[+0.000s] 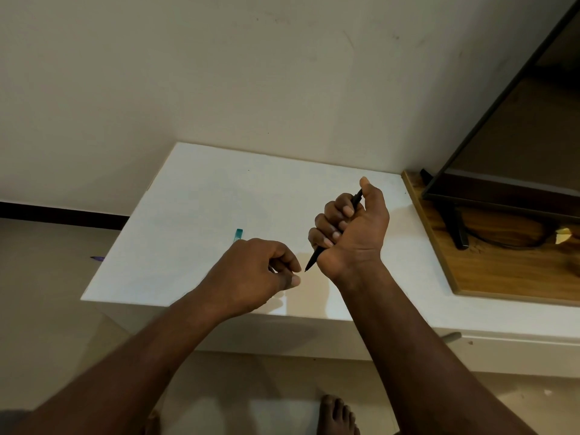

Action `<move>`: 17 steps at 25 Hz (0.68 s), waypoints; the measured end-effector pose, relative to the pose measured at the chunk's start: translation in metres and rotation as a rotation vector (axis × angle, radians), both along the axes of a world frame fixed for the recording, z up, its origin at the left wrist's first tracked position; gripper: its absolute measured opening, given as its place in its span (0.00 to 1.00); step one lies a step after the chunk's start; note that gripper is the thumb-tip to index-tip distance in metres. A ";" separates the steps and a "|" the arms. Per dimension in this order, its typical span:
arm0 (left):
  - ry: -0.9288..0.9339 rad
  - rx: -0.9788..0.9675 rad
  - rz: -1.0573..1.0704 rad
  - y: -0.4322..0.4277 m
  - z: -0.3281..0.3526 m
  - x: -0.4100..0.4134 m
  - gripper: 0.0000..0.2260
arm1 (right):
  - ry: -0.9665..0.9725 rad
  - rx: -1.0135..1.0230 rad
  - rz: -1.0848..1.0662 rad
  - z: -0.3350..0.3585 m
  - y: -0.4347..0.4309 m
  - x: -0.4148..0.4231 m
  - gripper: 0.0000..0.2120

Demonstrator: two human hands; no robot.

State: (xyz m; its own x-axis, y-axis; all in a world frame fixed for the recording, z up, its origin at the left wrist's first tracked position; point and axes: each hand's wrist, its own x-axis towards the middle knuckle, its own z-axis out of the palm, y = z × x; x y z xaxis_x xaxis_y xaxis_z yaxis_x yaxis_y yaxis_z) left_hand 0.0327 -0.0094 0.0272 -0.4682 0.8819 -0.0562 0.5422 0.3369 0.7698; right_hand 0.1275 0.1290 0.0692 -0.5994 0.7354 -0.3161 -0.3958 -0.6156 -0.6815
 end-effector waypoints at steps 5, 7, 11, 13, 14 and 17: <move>0.006 0.005 0.006 0.000 -0.002 0.000 0.05 | 0.008 0.024 -0.005 0.000 -0.001 0.000 0.24; 0.009 0.007 0.005 0.000 -0.003 0.000 0.05 | 0.011 0.020 -0.006 0.001 -0.001 0.001 0.25; 0.015 0.012 0.003 0.000 -0.003 -0.001 0.05 | 0.013 0.039 -0.004 0.001 -0.003 -0.001 0.24; 0.017 0.015 0.000 0.000 -0.004 -0.001 0.05 | 0.014 0.034 -0.002 0.002 -0.003 -0.001 0.24; 0.017 0.017 0.000 0.000 -0.004 -0.001 0.05 | 0.012 0.034 -0.002 0.002 -0.003 0.000 0.25; 0.018 0.018 0.003 0.000 -0.004 -0.001 0.04 | 0.004 0.050 -0.018 0.002 -0.003 0.000 0.24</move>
State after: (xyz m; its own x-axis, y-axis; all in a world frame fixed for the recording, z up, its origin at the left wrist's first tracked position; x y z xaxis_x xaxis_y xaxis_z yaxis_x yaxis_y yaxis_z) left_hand 0.0315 -0.0089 0.0234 -0.4717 0.8812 -0.0321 0.5552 0.3251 0.7655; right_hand 0.1276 0.1261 0.0713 -0.5868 0.7611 -0.2763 -0.4092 -0.5732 -0.7100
